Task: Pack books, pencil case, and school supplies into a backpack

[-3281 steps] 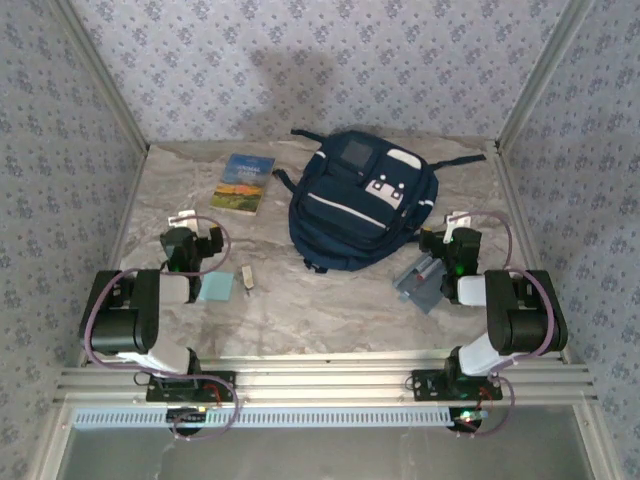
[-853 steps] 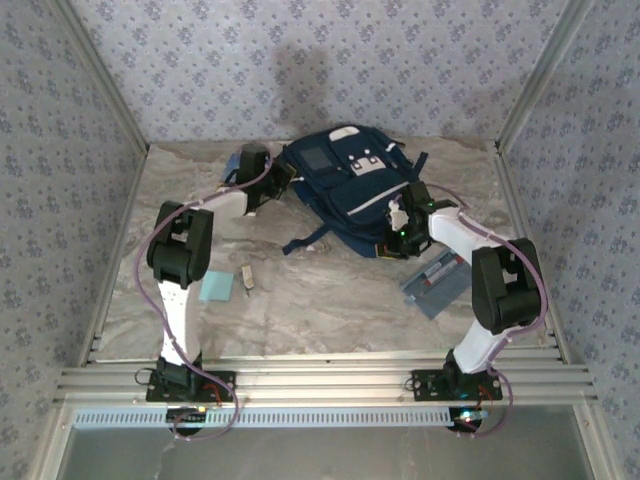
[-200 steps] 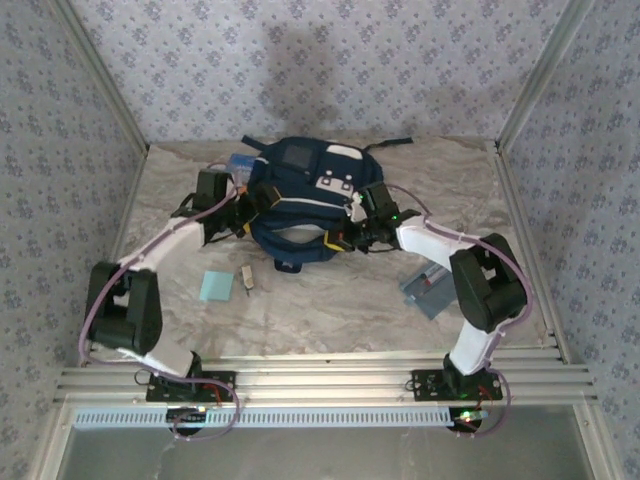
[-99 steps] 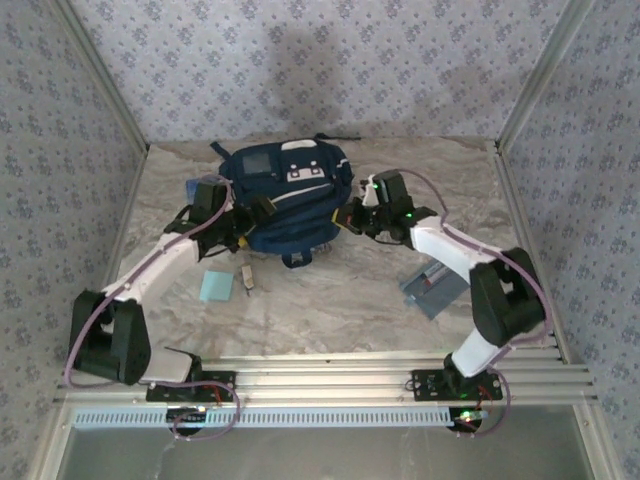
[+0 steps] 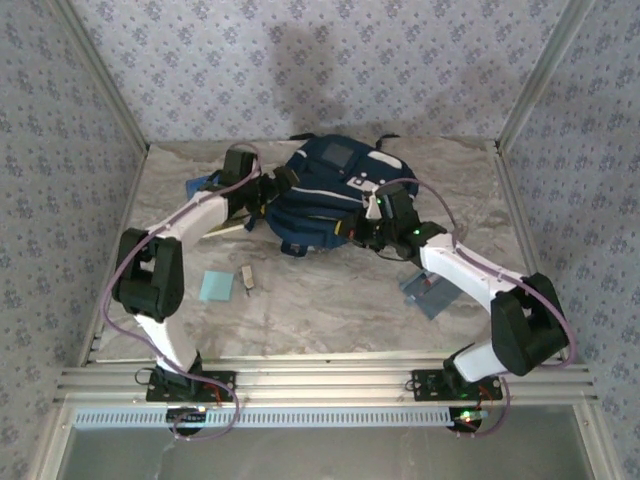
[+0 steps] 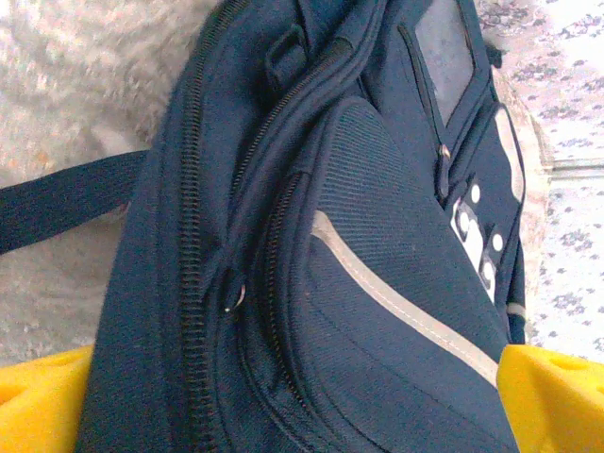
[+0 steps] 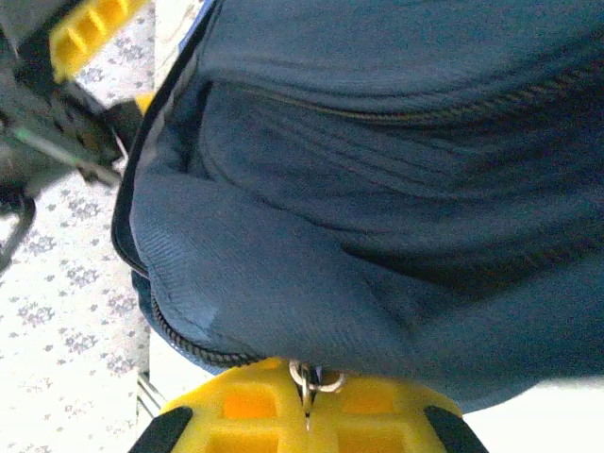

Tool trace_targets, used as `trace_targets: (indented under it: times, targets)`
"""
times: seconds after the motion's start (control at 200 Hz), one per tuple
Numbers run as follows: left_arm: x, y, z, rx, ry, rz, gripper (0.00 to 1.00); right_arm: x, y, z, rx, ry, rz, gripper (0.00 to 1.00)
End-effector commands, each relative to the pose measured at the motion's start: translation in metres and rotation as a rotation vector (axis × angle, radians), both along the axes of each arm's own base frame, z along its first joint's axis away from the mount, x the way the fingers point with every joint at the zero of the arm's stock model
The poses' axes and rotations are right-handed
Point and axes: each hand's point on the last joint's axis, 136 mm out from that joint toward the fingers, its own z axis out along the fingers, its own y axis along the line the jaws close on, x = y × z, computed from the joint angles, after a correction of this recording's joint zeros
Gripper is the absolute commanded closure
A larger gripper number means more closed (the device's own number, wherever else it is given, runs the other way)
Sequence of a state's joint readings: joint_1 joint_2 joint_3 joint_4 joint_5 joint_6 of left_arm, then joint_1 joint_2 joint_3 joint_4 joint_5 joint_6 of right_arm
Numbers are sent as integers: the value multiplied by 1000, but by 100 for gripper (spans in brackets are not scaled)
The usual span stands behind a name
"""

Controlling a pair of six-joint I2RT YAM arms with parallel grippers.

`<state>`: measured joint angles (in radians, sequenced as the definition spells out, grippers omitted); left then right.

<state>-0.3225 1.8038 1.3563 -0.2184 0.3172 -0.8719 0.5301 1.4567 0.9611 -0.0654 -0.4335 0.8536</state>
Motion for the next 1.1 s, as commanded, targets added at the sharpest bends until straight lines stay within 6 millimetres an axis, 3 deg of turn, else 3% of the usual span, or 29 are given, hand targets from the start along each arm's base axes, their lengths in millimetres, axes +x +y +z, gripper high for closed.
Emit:
trace_targets:
  times: [0.0, 0.115, 0.255, 0.335, 0.44, 0.455, 0.59, 0.79, 1.099]
  targets:
    - [-9, 17, 4, 83, 29, -54, 0, 8, 33, 22, 81, -60, 65, 100]
    - [-31, 52, 4, 154, 53, -7, 0, 20, 48, 18, 105, -54, 80, 100]
    - [-72, 104, 16, 400, 62, 39, 0, 38, 61, 15, 132, -52, 75, 100]
    - [-95, 118, 22, 417, 78, 52, 0, 44, 69, 16, 152, -55, 81, 100]
    - [-112, 99, 24, 216, 76, 82, 0, 46, 84, 10, 165, -44, 105, 100]
    - [-113, 94, 25, 173, 75, 92, 0, 51, 89, 20, 179, -64, 112, 100]
    - [-122, 65, 5, -126, 120, 202, 0, 53, 109, 21, 202, -67, 136, 100]
    - [-104, 31, 9, -302, 40, 291, 0, 50, 130, 23, 239, -57, 165, 100]
    - [-69, 20, -16, -381, 17, 399, 0, 32, 142, 32, 297, -34, 204, 100]
